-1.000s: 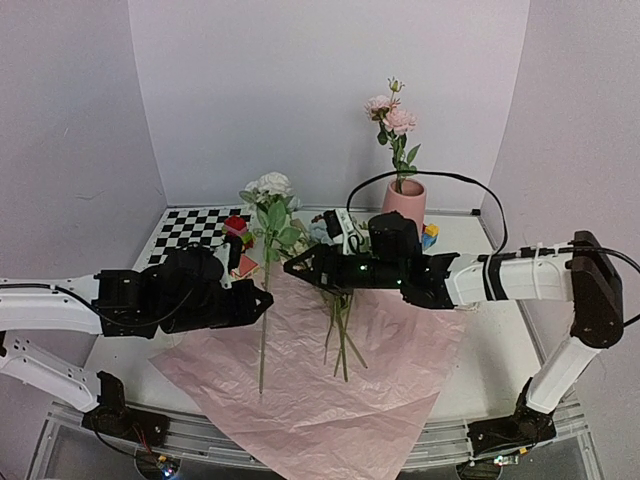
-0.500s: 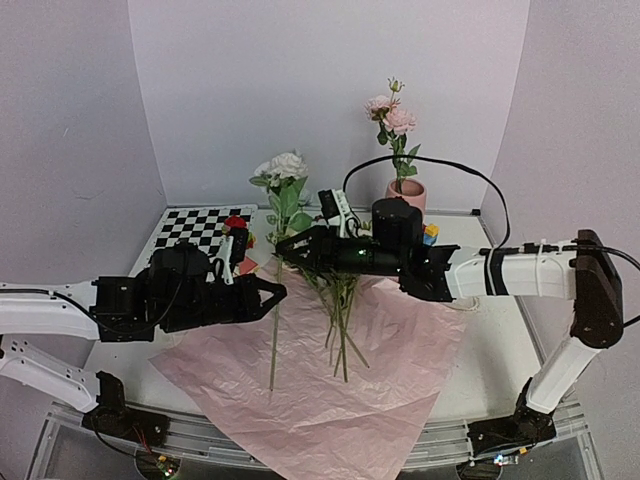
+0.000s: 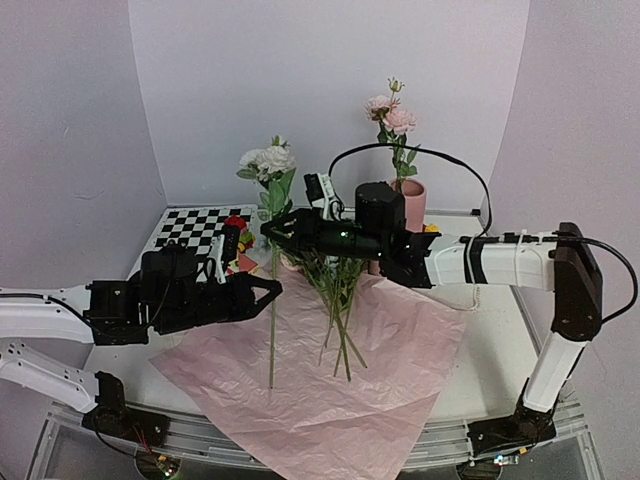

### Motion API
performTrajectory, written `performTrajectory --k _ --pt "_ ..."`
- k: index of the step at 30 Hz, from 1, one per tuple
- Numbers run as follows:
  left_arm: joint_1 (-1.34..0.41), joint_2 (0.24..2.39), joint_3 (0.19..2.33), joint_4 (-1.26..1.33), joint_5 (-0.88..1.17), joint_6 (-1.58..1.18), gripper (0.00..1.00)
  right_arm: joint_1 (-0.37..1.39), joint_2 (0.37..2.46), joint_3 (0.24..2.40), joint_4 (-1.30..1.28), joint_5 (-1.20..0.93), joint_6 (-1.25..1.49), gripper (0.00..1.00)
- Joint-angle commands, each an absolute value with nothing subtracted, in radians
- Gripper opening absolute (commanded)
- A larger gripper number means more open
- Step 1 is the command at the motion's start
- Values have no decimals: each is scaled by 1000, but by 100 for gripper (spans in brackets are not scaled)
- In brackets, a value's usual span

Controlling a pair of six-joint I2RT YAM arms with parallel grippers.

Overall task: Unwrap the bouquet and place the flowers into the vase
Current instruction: Insert the fake flower into the vase.

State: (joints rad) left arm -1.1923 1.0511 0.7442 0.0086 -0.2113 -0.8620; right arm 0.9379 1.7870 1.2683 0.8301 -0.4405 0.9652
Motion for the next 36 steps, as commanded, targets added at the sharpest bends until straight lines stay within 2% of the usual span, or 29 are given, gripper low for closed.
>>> performTrajectory --k 1,3,5,7,11,19,27,36 --pt "-1196 1009 739 56 -226 -853 3 943 1788 1314 885 -455 966 26" --pt "-1196 1005 733 56 -228 -853 14 943 1782 1314 885 -453 956 13" --pt "-1196 998 728 56 -230 -856 37 943 1774 1314 882 -451 939 3" --pt "-1196 992 720 56 -236 -862 55 942 1760 1313 872 -442 910 0" --pt "-1196 975 709 56 -245 -861 70 925 1706 1338 762 -396 771 0" --pt "-1196 969 697 54 -252 -857 76 891 1546 1461 437 -84 353 0" --pt "-1196 994 700 55 -267 -854 76 850 1414 1543 407 246 66 0" --pt "-1196 1044 724 54 -278 -851 76 730 1450 1692 460 320 -93 0"
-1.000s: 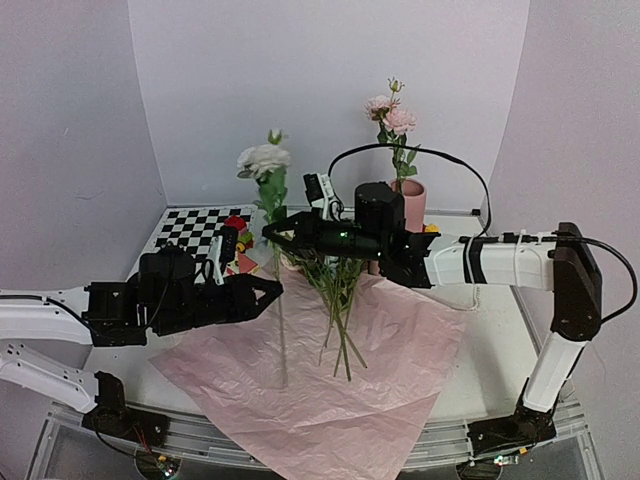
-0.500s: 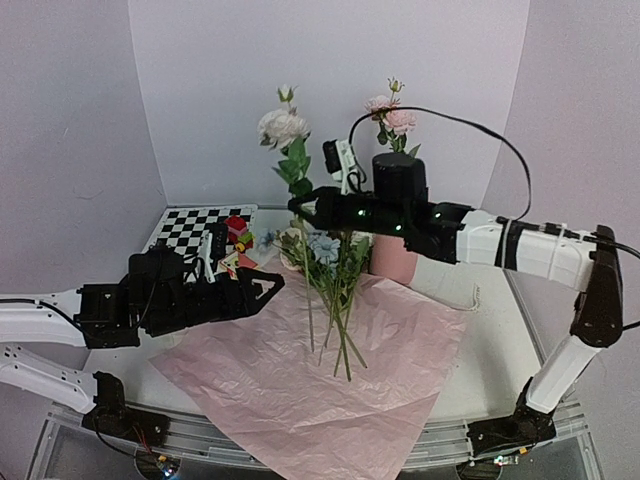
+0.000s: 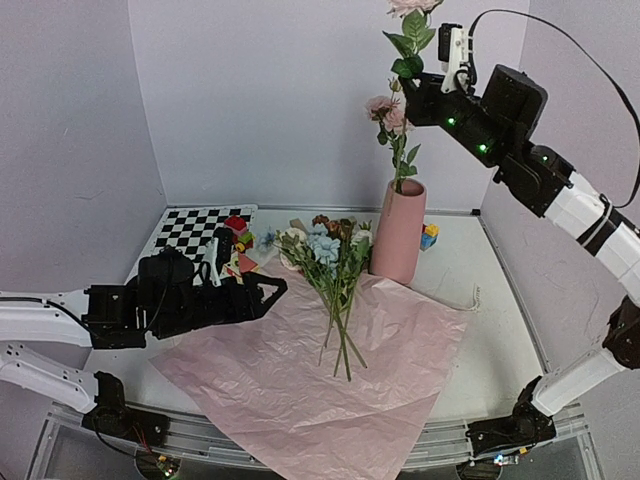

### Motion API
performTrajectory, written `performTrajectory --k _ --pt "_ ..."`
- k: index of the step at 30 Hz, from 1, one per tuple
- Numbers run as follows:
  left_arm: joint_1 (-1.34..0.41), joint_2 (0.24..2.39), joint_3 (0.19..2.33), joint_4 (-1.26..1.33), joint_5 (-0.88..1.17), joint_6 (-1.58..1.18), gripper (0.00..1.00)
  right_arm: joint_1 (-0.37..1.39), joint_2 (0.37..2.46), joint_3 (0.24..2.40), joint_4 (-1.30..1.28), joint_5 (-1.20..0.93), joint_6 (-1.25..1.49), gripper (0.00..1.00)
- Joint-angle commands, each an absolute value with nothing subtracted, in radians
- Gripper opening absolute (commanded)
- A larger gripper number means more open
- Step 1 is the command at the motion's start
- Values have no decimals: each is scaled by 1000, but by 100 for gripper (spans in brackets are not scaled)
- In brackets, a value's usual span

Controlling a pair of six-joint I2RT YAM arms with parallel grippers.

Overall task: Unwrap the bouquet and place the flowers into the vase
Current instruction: Insert the fake flower into the vase.

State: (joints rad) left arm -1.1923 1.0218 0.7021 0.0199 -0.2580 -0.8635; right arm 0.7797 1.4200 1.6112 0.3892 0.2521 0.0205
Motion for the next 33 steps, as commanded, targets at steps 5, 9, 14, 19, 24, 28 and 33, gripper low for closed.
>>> performTrajectory --k 5,9,14,19,24,28,33 --pt "-1196 1064 738 49 -289 -850 76 655 1511 1781 488 318 -122 0" --pt "-1194 1081 750 43 -305 -853 76 600 1558 1823 509 297 -110 0" --pt "-1196 1114 762 37 -315 -860 76 547 1608 1852 521 265 -66 0" --pt "-1195 1136 778 28 -324 -862 75 507 1638 1820 534 235 -12 0" --pt "-1194 1159 792 18 -331 -864 75 471 1658 1724 567 225 81 0" --pt "-1193 1175 801 11 -334 -862 75 454 1672 1608 607 238 132 3" --pt "-1193 1182 804 6 -334 -862 75 444 1682 1442 654 275 182 16"
